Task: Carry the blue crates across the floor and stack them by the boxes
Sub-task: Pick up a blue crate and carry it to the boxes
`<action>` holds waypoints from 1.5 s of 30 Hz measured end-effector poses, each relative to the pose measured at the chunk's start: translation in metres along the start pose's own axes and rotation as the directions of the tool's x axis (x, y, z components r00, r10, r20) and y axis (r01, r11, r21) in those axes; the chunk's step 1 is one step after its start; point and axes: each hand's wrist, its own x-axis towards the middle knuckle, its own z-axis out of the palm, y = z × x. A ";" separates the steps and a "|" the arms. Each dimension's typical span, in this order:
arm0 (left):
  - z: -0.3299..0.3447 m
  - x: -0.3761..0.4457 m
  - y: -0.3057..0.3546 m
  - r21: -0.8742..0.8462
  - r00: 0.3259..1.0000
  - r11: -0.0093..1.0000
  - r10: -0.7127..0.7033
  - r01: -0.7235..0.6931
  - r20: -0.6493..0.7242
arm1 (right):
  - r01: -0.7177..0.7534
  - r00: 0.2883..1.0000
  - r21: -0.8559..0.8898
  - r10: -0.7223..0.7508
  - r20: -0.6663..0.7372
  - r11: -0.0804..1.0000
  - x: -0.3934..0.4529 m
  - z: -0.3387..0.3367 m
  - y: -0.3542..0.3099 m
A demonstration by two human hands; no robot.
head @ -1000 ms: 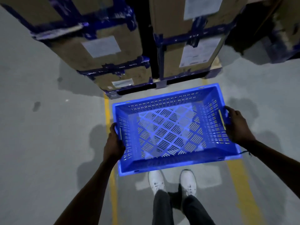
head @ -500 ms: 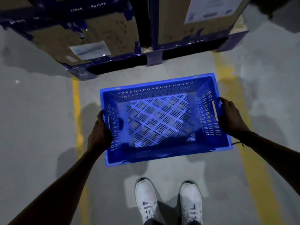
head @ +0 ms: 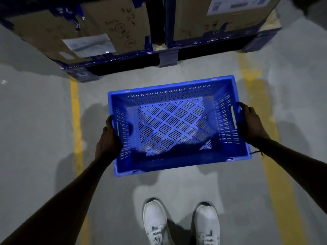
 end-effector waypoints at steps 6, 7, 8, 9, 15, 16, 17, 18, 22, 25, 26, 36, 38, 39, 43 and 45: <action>0.000 -0.008 0.005 -0.031 1.000 1.000 0.006 -0.006 0.008 | 0.027 1.000 0.001 -0.027 -0.008 1.000 0.002 0.009 0.012; 0.001 -0.012 0.003 -0.032 1.000 0.999 0.030 -0.030 0.005 | 0.026 1.000 0.007 -0.027 0.004 1.000 0.001 0.009 0.014; 0.002 -0.016 0.002 -0.042 0.999 0.998 0.049 -0.049 0.005 | 0.032 0.999 0.008 -0.032 0.027 0.999 -0.002 0.008 0.016; 0.004 -0.021 0.000 -0.061 0.998 0.996 0.064 -0.063 0.012 | 0.032 0.998 0.006 -0.032 0.051 0.999 -0.005 0.009 0.017; 0.030 -0.067 -0.004 -0.125 0.992 0.991 -0.035 0.050 0.122 | -0.034 0.987 0.047 0.026 0.160 0.998 -0.040 0.014 0.010; 0.033 -0.075 -0.002 -0.134 0.991 0.989 -0.048 0.064 0.121 | -0.033 0.986 0.072 0.021 0.165 0.997 -0.046 0.016 0.010; 0.036 -0.081 0.000 -0.145 0.991 0.986 -0.061 0.078 0.120 | -0.032 0.987 0.102 0.015 0.162 0.994 -0.050 0.019 0.011; 0.038 -0.085 0.001 -0.154 0.991 0.984 -0.076 0.093 0.112 | -0.029 0.988 0.130 0.008 0.157 0.991 -0.054 0.021 0.012; 0.037 -0.086 0.008 -0.135 0.985 0.983 -0.102 0.121 0.143 | -0.014 0.989 0.199 -0.016 0.150 0.980 -0.059 0.026 0.016; 0.036 -0.084 0.012 -0.087 0.978 0.986 -0.125 0.141 0.169 | 0.007 0.987 0.193 -0.038 0.156 0.981 -0.060 0.025 0.012; 0.036 -0.083 0.013 -0.079 0.978 0.987 -0.124 0.139 0.167 | 0.001 0.987 0.195 -0.032 0.157 0.981 -0.061 0.025 0.010; 0.025 -0.079 0.016 -0.052 0.975 0.987 -0.139 0.150 0.171 | -0.066 0.981 0.121 0.042 0.188 0.991 -0.062 0.026 0.003; 0.016 -0.078 0.018 -0.003 0.970 0.992 -0.126 0.129 0.208 | -0.119 0.975 0.048 0.107 0.197 0.992 -0.063 0.021 -0.005; 0.009 -0.078 0.022 0.020 0.968 0.992 -0.127 0.126 0.215 | -0.122 0.973 -0.004 0.121 0.195 0.993 -0.065 0.016 -0.011; -0.033 -0.095 0.052 0.026 0.986 0.994 -0.105 0.102 0.127 | -0.048 0.990 -0.066 0.056 0.128 0.997 -0.075 -0.023 -0.047; -0.064 -0.111 0.079 -0.010 0.990 0.995 -0.098 0.100 0.098 | 0.003 0.993 -0.027 0.000 0.119 1.000 -0.085 -0.055 -0.069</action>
